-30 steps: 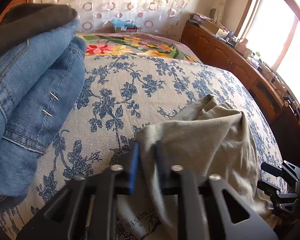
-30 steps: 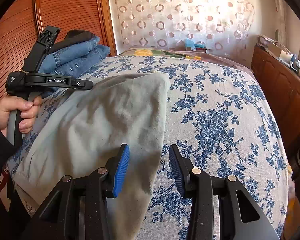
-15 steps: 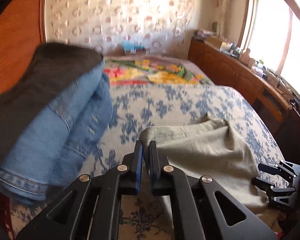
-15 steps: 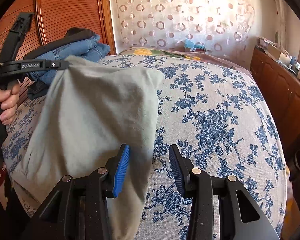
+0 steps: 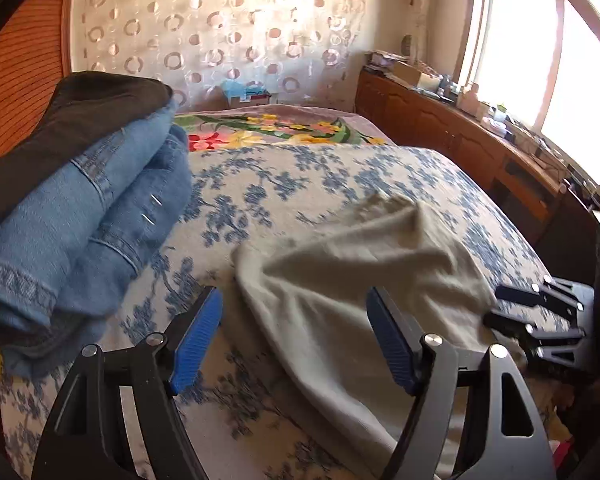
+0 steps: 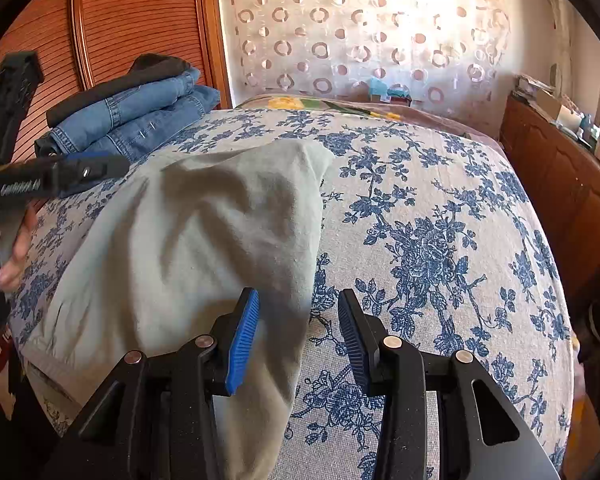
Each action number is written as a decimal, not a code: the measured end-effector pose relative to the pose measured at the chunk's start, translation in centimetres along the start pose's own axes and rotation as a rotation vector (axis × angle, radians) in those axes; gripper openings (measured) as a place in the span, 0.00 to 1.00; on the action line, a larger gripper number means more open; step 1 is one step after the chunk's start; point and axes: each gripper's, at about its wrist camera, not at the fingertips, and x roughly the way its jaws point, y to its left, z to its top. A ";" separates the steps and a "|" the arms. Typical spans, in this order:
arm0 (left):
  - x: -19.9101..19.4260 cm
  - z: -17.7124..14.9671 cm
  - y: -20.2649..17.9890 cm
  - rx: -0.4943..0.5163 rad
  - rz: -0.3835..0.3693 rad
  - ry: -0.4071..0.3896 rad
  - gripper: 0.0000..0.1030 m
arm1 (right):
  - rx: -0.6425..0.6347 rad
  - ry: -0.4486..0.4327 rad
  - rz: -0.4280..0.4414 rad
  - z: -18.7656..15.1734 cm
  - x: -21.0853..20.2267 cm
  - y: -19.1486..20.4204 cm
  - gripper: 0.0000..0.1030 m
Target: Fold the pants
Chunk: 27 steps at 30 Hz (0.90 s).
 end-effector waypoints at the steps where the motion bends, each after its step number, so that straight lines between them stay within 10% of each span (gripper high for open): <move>1: 0.0 -0.3 -0.3 0.006 -0.004 0.007 0.73 | 0.001 0.001 0.002 0.0 0.0 0.0 0.41; 16: 0.7 0.9 -1.5 0.088 0.031 0.013 0.73 | -0.042 -0.007 0.044 6.1 -0.9 -2.5 0.41; 27: 3.9 1.9 0.0 0.047 0.036 0.038 0.73 | -0.092 0.118 0.132 13.1 7.7 -3.5 0.33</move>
